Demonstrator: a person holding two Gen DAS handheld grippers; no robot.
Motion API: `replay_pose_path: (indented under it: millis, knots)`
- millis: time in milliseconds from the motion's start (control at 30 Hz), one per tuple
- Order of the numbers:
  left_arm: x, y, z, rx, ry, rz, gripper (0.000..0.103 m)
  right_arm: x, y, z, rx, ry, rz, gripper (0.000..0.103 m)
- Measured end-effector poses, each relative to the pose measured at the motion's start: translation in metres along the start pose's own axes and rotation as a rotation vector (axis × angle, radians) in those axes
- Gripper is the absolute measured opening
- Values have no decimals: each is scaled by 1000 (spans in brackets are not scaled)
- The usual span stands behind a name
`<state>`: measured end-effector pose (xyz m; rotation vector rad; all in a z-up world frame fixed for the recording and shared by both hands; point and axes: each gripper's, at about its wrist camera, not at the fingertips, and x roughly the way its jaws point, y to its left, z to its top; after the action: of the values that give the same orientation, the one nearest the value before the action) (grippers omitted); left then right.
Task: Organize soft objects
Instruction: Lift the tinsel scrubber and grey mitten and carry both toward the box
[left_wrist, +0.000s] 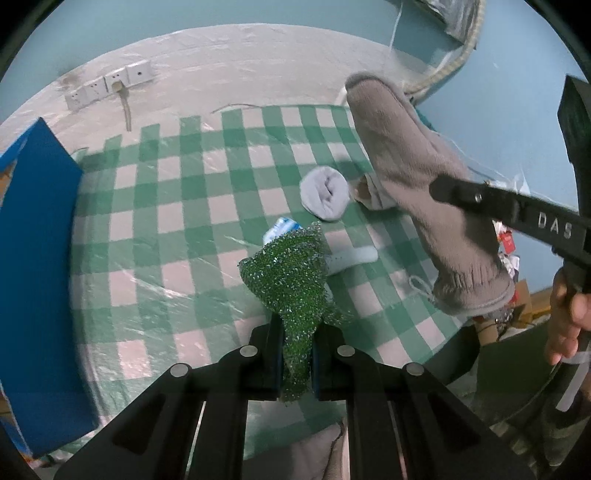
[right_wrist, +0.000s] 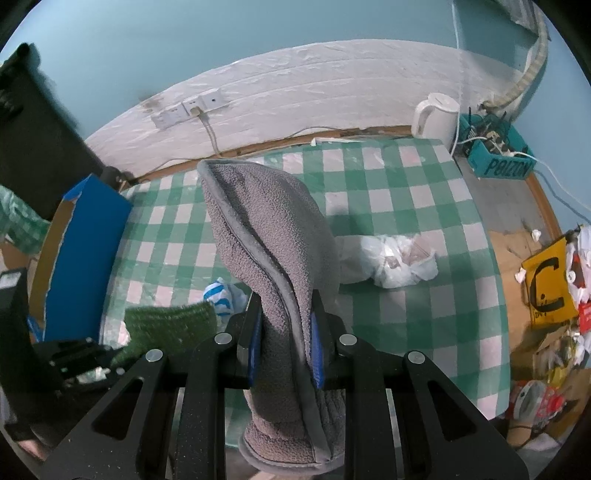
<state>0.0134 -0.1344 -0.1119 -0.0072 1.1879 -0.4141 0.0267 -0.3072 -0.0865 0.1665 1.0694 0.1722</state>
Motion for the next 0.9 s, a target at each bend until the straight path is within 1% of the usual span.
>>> replay_pose_path:
  millis: [400, 767, 900]
  knots:
    - [-36, 31, 11, -56, -87, 69, 11, -6, 22, 3, -39, -10, 36, 20]
    - [-67, 68, 12, -128, -146, 109, 11, -8, 56, 14, -94, -20, 79, 20]
    - [-78, 81, 11, -147, -168, 124, 11, -5, 75, 20, -118, -18, 98, 20]
